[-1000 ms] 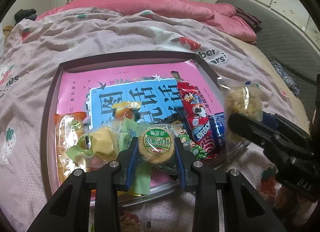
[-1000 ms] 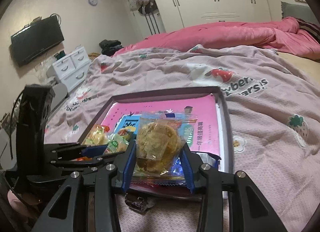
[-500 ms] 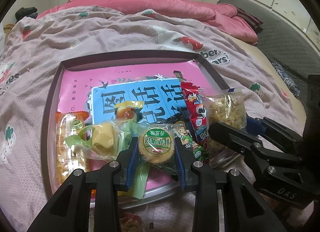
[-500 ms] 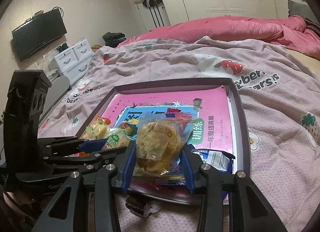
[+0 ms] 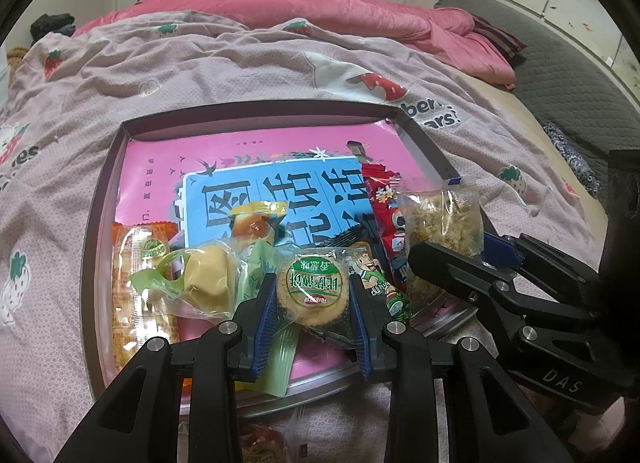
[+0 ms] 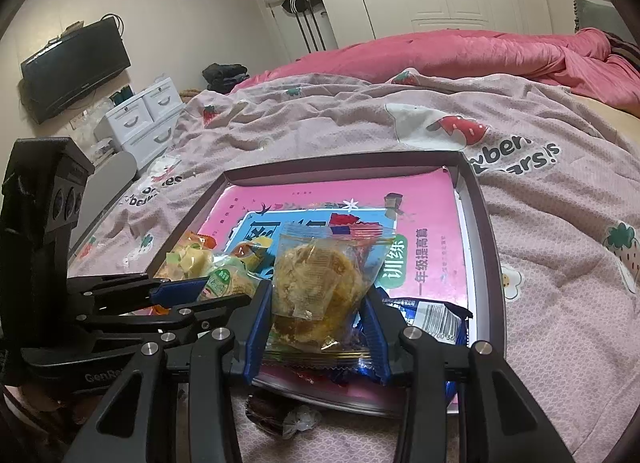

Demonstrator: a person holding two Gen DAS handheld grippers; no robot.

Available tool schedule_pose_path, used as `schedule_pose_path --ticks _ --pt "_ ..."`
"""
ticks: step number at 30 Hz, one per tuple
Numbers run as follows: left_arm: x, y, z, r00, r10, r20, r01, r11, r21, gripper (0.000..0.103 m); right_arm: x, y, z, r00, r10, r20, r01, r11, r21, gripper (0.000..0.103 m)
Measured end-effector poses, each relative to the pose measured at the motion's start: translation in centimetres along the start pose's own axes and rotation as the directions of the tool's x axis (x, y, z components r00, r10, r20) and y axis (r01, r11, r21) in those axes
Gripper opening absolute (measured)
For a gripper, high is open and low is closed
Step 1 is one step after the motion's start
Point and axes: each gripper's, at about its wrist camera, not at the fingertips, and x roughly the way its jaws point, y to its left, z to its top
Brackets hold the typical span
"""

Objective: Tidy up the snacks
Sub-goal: 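Lower the cake pack and cracker bag into the tray and open both tools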

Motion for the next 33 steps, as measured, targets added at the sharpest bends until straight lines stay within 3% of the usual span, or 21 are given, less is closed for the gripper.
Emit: schedule_pose_path --ticks 26,33 --pt "0.0 0.3 0.0 1.0 -0.003 0.003 0.003 1.0 -0.013 0.035 -1.5 -0.3 0.0 0.999 -0.002 0.035 0.001 1.0 0.022 0.051" --pt "-0.4 0.4 0.1 1.0 -0.006 0.01 0.006 1.0 -0.015 0.04 -2.1 -0.4 0.1 0.999 -0.004 0.046 0.003 1.0 0.027 0.051"
